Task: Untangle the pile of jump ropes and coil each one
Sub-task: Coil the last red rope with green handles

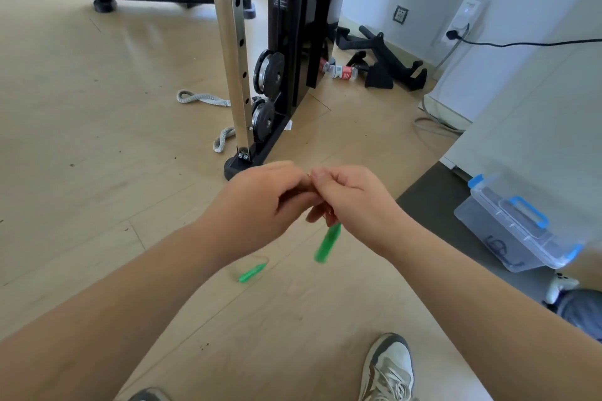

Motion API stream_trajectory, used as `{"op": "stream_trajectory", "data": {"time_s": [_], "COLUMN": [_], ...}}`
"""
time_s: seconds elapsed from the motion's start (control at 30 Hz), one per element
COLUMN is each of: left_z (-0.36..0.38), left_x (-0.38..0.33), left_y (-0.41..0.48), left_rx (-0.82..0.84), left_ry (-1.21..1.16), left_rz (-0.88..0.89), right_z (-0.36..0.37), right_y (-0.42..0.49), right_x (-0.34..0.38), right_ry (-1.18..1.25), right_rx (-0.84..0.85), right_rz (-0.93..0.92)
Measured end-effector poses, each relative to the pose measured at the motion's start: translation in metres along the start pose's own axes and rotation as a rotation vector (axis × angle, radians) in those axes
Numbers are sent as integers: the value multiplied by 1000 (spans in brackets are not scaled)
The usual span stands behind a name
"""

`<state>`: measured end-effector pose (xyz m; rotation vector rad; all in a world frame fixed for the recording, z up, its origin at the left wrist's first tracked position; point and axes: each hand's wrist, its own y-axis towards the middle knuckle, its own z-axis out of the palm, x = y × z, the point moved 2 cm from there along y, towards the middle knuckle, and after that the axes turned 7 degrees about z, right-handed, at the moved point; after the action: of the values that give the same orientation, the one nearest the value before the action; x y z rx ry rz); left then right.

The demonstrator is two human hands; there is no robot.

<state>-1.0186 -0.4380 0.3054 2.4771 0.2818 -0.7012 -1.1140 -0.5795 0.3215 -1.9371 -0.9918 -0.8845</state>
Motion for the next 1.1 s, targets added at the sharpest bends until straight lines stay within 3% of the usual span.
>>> {"op": "stream_trajectory", "data": {"time_s": [0.13, 0.33, 0.47, 0.57, 0.67, 0.77, 0.87, 1.0, 1.1], "left_z": [-11, -11, 27, 50, 58, 43, 16, -12, -20], "left_x": [17, 44, 37, 17, -14, -28, -19, 4, 26], "left_y": [-2, -8, -20, -24, -23, -12, 0, 1, -1], "left_rx": [-83, -51, 167, 382, 505, 412, 181, -84, -74], "left_ry": [89, 22, -25, -15, -95, -127, -145, -198, -99], "left_rz": [-11, -89, -266, -289, -209, -147, -103, -203, -238], "right_z": [2, 4, 6, -1, -7, -8, -5, -1, -1], "right_y": [2, -1, -1, 3, 7, 9, 9, 4, 1], "right_x": [-1, -5, -4, -7, -15, -20, -20, -17, -12], "right_ry": [8, 137, 419, 610, 412, 44, -201, -107, 70], "right_rx": [131, 199, 114, -32, -191, -244, -183, 36, 163], "right_rz": [36, 99, 99, 114, 87, 22, -69, 21, 91]}}
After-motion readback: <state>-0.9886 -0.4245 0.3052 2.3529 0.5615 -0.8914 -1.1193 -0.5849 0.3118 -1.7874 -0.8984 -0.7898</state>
